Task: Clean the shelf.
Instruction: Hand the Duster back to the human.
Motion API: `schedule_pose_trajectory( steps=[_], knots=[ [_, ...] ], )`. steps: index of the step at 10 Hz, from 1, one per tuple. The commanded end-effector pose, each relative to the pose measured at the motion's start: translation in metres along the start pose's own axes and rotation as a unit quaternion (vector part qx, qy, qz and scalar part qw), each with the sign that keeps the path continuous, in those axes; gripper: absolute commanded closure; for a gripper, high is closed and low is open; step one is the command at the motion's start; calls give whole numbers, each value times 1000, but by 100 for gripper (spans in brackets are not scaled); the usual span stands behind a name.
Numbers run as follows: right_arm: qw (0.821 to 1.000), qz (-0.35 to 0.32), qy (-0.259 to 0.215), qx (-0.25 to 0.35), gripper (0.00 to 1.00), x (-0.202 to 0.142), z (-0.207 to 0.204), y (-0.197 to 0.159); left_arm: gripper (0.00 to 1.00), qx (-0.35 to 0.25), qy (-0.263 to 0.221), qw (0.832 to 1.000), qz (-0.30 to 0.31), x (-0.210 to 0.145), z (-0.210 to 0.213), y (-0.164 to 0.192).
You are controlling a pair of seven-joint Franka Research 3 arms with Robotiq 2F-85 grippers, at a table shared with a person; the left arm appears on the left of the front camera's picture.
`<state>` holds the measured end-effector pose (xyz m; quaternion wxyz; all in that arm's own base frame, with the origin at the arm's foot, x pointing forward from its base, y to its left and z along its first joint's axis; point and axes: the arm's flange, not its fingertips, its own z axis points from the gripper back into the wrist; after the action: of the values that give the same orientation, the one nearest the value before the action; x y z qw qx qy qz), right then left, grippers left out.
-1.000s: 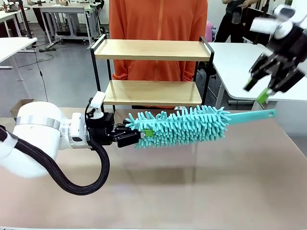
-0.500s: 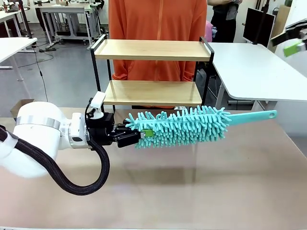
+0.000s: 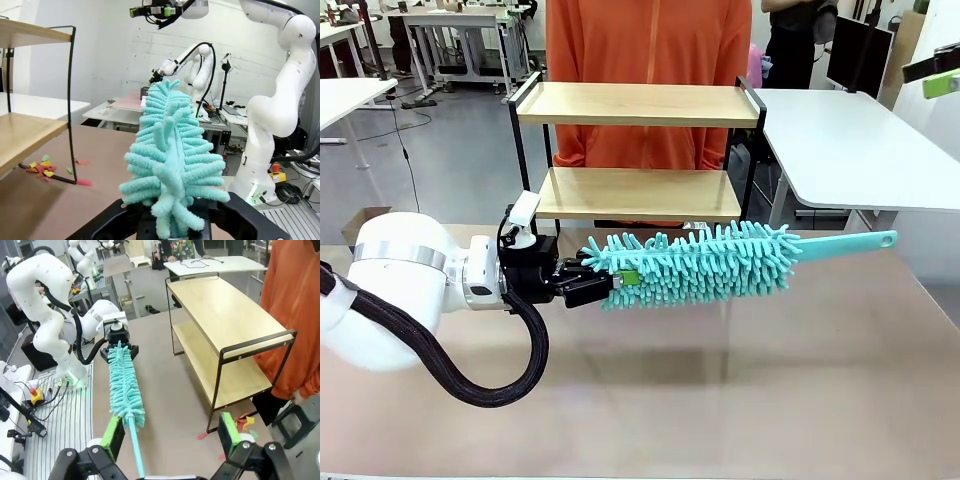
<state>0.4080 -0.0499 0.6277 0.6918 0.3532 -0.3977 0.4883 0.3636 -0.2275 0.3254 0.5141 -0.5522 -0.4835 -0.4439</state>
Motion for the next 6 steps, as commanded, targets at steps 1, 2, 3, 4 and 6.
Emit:
schedule_pose_trajectory(
  steps=[1,2,3,4,6],
  knots=[
    [1000,12,10,1,0,3,3,2,83,29,-23,999,-12,43,22,-1],
    [1000,12,10,1,0,3,3,2,83,59,-30,998,-16,73,37,0],
    [1000,12,10,1,0,3,3,2,83,92,-38,995,-17,99,53,1],
    [1000,12,10,1,0,3,3,2,83,118,-47,992,-21,126,69,0],
    [1000,12,10,1,0,3,3,2,83,189,-68,978,-48,179,108,-8]
  ],
)
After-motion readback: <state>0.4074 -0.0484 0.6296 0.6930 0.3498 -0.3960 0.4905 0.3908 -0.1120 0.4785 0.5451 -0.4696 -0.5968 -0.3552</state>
